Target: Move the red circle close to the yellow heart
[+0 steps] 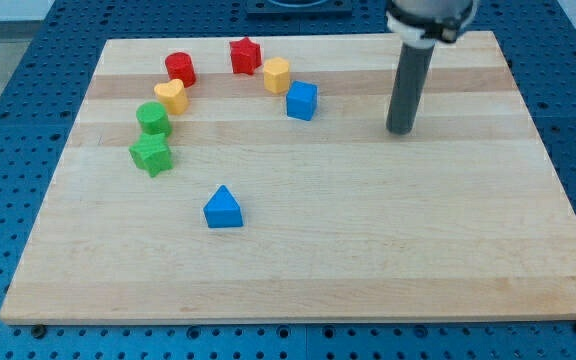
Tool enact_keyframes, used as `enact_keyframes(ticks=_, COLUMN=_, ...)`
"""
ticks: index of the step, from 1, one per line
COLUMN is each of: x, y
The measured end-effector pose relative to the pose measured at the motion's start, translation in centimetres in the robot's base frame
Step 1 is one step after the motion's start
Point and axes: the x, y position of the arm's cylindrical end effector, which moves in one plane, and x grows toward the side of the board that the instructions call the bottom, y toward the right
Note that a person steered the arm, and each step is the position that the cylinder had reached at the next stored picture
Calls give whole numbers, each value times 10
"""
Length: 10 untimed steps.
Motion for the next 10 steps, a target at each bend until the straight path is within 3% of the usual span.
enact_keyframes(ticks=1, x=12, y=-37)
enact_keyframes(ticks=2, x=-14, y=-74)
enact_keyframes(ticks=4, x=16, y=-95)
enact_keyframes(ticks=8, x=64, y=-249)
enact_keyframes(ticks=10, x=64, y=-256)
